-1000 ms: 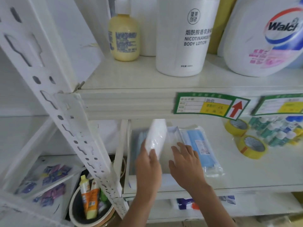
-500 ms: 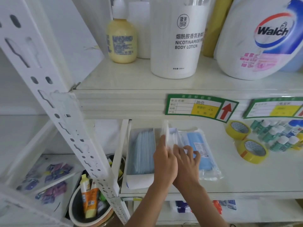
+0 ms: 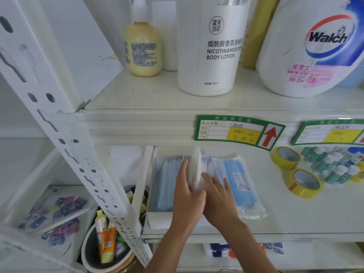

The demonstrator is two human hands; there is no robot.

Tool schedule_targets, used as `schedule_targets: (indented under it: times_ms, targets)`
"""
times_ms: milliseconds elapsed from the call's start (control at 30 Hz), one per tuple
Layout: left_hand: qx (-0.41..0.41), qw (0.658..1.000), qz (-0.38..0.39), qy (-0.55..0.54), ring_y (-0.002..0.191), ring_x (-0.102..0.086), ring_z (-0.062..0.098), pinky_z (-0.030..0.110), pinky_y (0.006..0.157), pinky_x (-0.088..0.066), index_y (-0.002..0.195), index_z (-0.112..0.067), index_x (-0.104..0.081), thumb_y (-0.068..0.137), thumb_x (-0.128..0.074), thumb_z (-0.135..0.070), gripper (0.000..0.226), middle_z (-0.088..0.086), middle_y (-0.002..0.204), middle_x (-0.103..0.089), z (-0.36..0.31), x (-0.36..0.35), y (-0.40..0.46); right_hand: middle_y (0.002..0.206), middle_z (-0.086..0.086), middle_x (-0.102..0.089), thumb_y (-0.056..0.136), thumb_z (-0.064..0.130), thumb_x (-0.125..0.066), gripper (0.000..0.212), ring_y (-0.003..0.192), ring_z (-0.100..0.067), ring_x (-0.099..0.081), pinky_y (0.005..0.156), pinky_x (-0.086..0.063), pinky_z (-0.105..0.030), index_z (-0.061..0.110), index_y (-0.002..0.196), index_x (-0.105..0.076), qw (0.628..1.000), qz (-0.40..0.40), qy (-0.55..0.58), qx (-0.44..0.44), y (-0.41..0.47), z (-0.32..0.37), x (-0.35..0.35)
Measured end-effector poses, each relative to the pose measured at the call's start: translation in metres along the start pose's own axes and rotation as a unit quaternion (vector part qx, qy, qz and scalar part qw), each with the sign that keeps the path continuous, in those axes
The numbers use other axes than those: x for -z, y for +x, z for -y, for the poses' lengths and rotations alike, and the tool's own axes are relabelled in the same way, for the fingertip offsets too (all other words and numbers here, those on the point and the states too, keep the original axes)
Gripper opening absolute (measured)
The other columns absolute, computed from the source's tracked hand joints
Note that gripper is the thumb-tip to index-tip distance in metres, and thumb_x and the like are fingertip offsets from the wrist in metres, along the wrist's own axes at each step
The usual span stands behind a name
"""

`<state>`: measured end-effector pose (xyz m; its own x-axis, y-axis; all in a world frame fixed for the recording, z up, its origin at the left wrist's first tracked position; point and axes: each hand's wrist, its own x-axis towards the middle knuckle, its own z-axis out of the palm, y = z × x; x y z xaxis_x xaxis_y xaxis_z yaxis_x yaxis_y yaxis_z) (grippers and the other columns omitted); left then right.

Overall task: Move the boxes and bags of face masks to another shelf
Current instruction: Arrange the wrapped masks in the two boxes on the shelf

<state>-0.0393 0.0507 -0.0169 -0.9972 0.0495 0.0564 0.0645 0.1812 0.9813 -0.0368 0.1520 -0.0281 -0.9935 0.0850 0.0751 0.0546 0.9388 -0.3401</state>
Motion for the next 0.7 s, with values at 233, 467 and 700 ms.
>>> schedule_targets:
  times_ms: [233, 467, 700]
  targets:
    - [-0.005, 0.999, -0.050, 0.020, 0.135, -0.048, 0.014, 0.041, 0.113, -0.043, 0.154, -0.025, -0.033, 0.099, -0.037, 0.008, 0.064, -0.001, 0.148, -0.049, -0.003, -0.012, -0.007, 0.128, -0.009, -0.052, 0.090, 0.037, -0.066, 0.072, 0.115, -0.031, -0.059, 0.100, -0.046, -0.040, 0.014, 0.146, -0.026, 0.989, -0.010, 0.099, -0.114, 0.014, 0.011, 0.006]
    - [-0.002, 0.994, -0.109, -0.014, 0.086, -0.066, 0.022, 0.040, 0.084, -0.057, 0.151, -0.025, -0.039, 0.098, -0.035, 0.011, 0.064, 0.019, 0.111, -0.068, 0.000, -0.015, -0.013, 0.076, 0.007, -0.056, 0.095, 0.030, -0.057, 0.010, 0.079, -0.017, -0.060, 0.090, -0.036, -0.037, 0.024, 0.089, -0.051, 0.988, 0.058, -0.121, -0.080, 0.016, 0.016, 0.007]
    - [-0.040, 0.990, -0.119, -0.067, 0.065, -0.058, 0.008, 0.026, 0.064, -0.051, 0.150, -0.023, -0.042, 0.100, -0.036, 0.010, 0.060, -0.001, 0.088, -0.065, 0.007, -0.015, -0.015, 0.062, 0.008, -0.052, 0.082, 0.056, -0.046, 0.033, 0.060, -0.015, -0.048, 0.076, -0.023, -0.039, 0.026, 0.067, -0.048, 0.988, -0.027, -0.108, -0.110, 0.019, 0.013, 0.012]
